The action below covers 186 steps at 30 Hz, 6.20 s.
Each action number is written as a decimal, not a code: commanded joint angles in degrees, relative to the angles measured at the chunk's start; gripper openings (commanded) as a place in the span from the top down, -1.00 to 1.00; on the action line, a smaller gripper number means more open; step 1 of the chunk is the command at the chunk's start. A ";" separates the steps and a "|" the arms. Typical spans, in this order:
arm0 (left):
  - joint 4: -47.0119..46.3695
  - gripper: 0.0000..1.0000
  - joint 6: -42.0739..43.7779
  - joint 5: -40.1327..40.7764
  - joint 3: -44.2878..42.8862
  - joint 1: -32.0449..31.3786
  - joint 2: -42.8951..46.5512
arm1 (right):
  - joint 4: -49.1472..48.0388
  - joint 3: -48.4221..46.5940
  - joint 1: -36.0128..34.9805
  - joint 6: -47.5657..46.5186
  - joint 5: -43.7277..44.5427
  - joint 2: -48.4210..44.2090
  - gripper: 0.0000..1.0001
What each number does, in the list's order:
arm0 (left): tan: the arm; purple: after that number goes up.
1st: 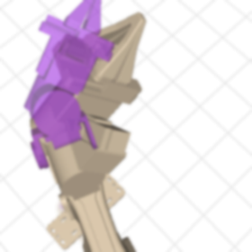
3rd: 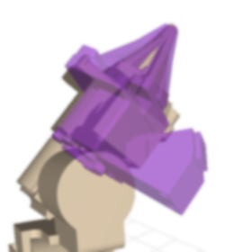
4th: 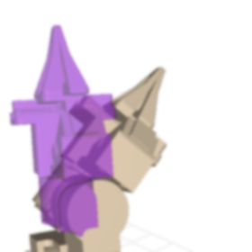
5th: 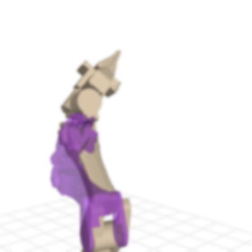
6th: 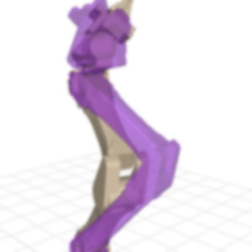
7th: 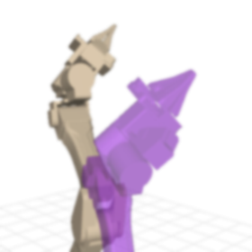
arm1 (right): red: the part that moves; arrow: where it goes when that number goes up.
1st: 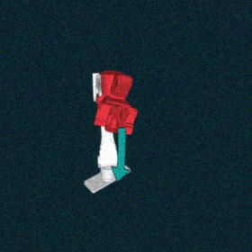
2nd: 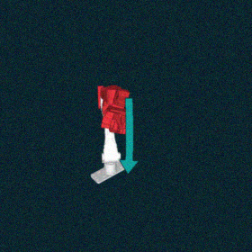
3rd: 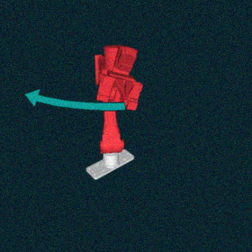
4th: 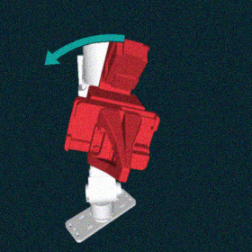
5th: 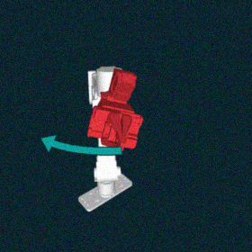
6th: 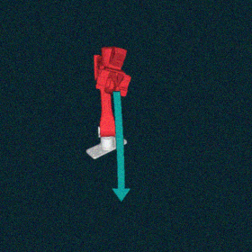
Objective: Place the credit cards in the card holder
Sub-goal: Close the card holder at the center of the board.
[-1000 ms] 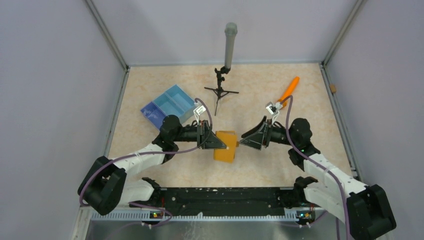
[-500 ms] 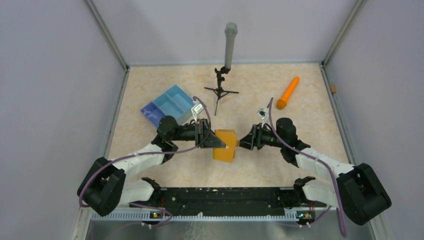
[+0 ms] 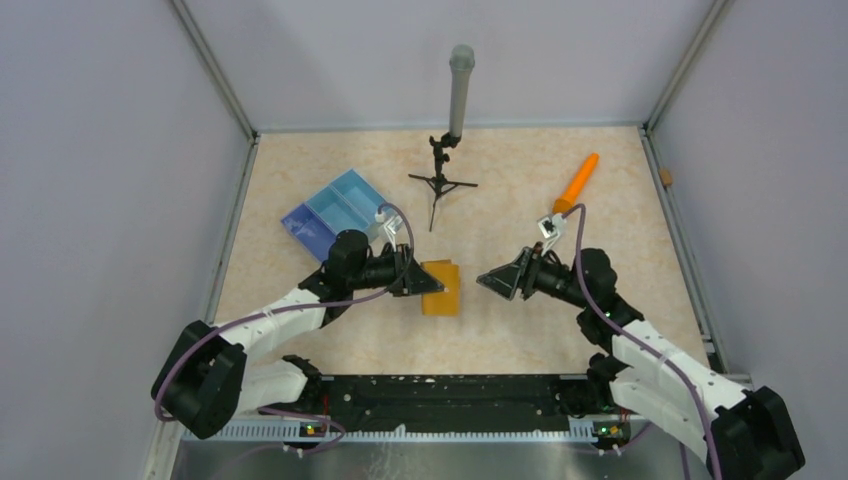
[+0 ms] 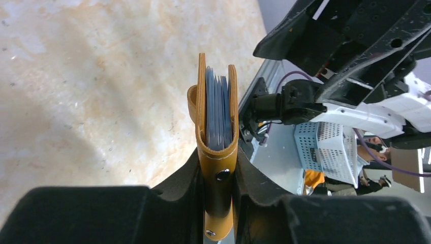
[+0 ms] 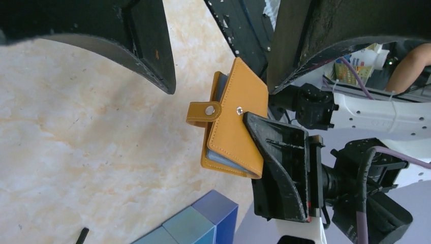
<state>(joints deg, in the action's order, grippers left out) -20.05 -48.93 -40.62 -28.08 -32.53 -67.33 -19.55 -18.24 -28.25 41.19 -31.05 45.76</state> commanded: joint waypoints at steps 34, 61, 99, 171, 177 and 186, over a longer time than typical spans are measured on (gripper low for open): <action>4.80 1.00 3.90 2.14 -3.29 -0.07 -2.23 | 0.45 -12.08 -14.56 -1.52 12.41 23.13 0.32; 7.27 1.00 3.39 5.50 -3.62 -0.01 -4.40 | 1.43 -11.03 -14.55 -1.65 12.56 20.69 0.96; -14.71 1.00 -10.30 11.23 2.29 -3.84 -25.50 | 12.57 -19.71 -19.87 -7.98 13.47 41.00 1.00; -19.42 0.22 -15.64 16.53 8.08 -3.63 -26.40 | 32.45 -27.90 -30.57 -2.62 22.15 50.88 1.00; -12.10 -0.14 -13.21 19.99 8.81 -3.66 -21.50 | 33.78 -27.60 -30.56 -2.21 24.45 50.86 1.00; -7.20 -0.29 -10.69 20.79 10.84 -3.46 -15.49 | 34.21 -27.29 -30.56 -2.02 26.66 51.45 1.00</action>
<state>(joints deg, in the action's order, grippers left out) -32.36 -62.52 -22.17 -19.68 -35.35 -84.66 7.42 -48.16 -56.53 39.24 -4.69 92.25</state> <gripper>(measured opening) 0.641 0.008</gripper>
